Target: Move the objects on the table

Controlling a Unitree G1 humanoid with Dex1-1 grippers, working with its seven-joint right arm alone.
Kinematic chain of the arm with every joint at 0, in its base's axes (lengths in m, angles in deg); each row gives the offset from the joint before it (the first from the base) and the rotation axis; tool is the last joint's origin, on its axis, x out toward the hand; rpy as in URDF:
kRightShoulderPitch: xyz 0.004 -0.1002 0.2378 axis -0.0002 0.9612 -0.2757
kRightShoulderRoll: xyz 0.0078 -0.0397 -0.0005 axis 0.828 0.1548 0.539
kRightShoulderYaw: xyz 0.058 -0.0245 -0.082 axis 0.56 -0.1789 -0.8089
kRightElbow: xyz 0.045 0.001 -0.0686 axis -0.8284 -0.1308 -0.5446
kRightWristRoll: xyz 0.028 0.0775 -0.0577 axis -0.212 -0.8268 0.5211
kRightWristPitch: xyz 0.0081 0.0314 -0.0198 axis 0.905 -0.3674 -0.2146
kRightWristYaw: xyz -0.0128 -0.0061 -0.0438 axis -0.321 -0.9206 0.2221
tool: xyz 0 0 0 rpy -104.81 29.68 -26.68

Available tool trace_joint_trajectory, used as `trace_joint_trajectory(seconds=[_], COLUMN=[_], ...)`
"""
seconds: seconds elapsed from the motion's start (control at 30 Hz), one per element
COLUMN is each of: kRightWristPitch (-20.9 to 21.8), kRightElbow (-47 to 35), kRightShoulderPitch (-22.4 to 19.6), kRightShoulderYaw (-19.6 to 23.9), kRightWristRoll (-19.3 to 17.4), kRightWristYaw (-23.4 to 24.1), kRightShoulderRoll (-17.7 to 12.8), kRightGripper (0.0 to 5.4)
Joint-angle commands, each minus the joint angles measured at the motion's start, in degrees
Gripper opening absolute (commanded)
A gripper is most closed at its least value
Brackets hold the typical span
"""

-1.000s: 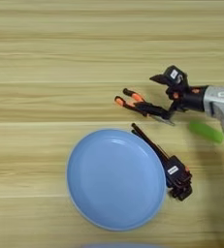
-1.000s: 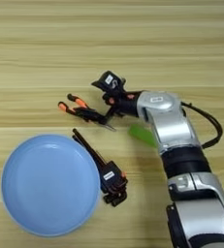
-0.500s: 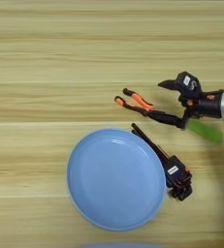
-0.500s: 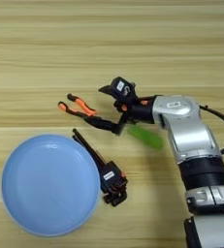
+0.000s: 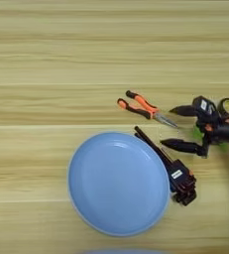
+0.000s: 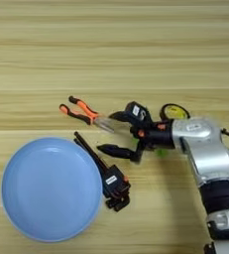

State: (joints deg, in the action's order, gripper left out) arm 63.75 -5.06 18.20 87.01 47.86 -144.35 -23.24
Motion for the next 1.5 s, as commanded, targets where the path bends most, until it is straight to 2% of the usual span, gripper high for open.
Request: trace_joint_trajectory(seconds=[0.03, 0.27, 0.53, 0.67, 0.87, 1.03, 1.3, 1.5], kRightWristPitch=[5.1, 8.6, 9.2, 9.6, 8.1, 7.8, 8.7, 9.3], kRightElbow=[1.0, 7.3, 9.3, 5.5, -5.0, -10.4, -9.5, -8.8], kRightShoulderPitch=[-1.9, -2.4, -1.0, 1.4, 6.0, 8.6, 7.7, 7.1], kRightShoulderYaw=[4.4, 6.6, 4.3, 3.0, 2.5, 1.0, -2.3, -4.2], kRightWristRoll=[-4.4, -8.1, -6.5, -6.0, -6.1, -2.4, 4.0, 7.4], kRightWristYaw=[-2.0, -8.3, -14.6, -16.7, -15.7, -11.3, -3.0, 1.3], kRightShoulderRoll=[-3.4, -4.7, -7.2, -8.0, -8.4, -8.2, -6.3, -5.9], kRightGripper=[5.38, 5.38, 5.38, 5.38, 5.38, 5.38, 5.38, 5.38])
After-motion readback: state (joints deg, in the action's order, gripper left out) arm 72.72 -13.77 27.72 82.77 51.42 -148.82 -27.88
